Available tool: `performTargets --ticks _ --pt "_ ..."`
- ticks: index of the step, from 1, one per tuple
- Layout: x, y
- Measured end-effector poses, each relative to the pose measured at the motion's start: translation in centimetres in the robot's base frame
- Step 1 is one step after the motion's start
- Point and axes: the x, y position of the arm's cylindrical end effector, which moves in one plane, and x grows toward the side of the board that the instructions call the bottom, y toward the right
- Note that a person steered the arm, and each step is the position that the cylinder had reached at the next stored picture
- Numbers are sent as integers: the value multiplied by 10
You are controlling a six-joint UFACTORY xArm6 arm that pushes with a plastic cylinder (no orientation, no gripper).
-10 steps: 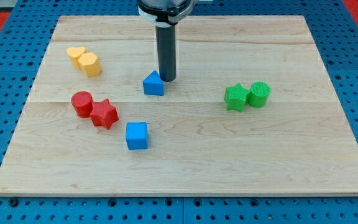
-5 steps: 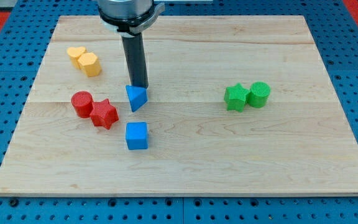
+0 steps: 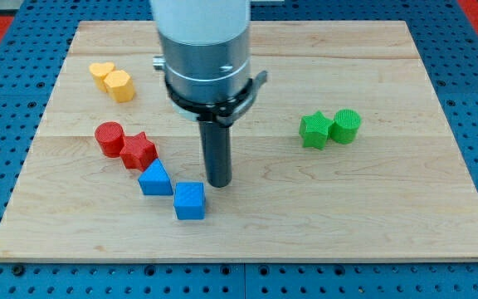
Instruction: Place the blue triangle in between the blue cube and red star
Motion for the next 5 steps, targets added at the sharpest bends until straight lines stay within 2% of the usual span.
performTargets --ticks 1,2,3,5 --pt "-7 6" --pt "-24 -29" --pt "-30 -89" --pt "-40 -129"
